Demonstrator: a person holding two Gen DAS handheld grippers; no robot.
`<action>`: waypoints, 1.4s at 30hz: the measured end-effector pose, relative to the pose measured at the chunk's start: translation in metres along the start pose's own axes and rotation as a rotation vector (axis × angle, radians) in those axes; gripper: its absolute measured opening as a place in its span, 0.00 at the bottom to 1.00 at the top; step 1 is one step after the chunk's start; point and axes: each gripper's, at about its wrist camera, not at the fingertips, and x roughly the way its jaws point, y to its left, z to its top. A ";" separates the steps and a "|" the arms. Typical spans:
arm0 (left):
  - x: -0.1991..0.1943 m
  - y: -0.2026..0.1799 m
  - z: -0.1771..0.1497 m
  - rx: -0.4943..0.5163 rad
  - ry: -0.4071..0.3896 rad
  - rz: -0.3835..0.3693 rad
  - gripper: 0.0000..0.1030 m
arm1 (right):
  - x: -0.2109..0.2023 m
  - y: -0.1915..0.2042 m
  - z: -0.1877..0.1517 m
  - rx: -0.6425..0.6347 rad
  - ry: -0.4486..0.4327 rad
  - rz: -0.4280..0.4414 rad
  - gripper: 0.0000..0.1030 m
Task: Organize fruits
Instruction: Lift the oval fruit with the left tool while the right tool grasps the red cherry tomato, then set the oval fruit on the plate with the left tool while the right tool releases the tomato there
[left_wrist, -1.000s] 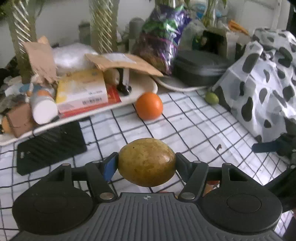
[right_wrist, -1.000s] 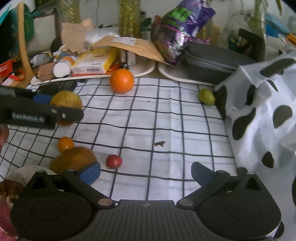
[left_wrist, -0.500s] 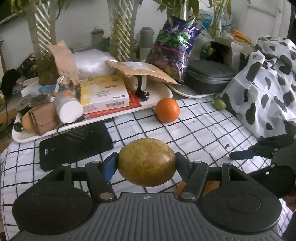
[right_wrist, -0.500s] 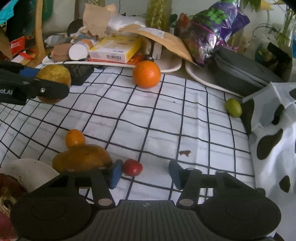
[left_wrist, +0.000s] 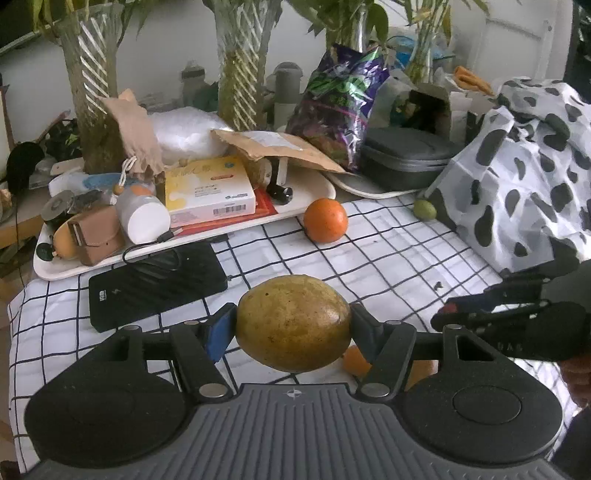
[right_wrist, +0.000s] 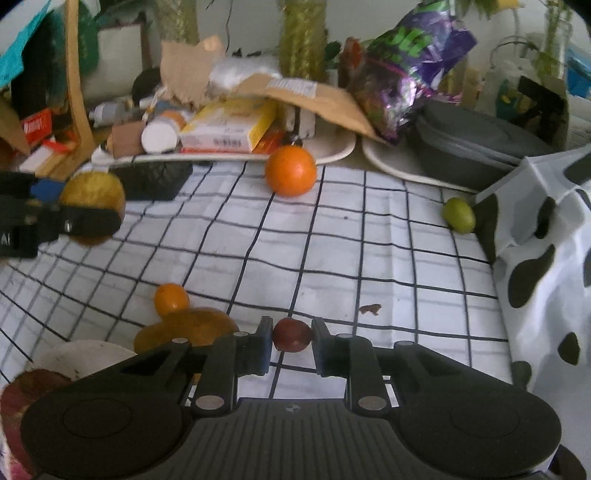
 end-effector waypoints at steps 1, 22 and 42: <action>-0.003 -0.001 -0.001 -0.003 -0.003 -0.002 0.62 | -0.004 -0.001 0.000 0.009 -0.009 0.007 0.22; -0.033 -0.055 -0.041 0.020 0.024 -0.132 0.62 | -0.065 0.017 -0.039 0.054 -0.040 0.103 0.22; 0.003 -0.095 -0.055 0.210 0.130 -0.132 0.68 | -0.082 0.004 -0.054 0.090 -0.041 0.110 0.22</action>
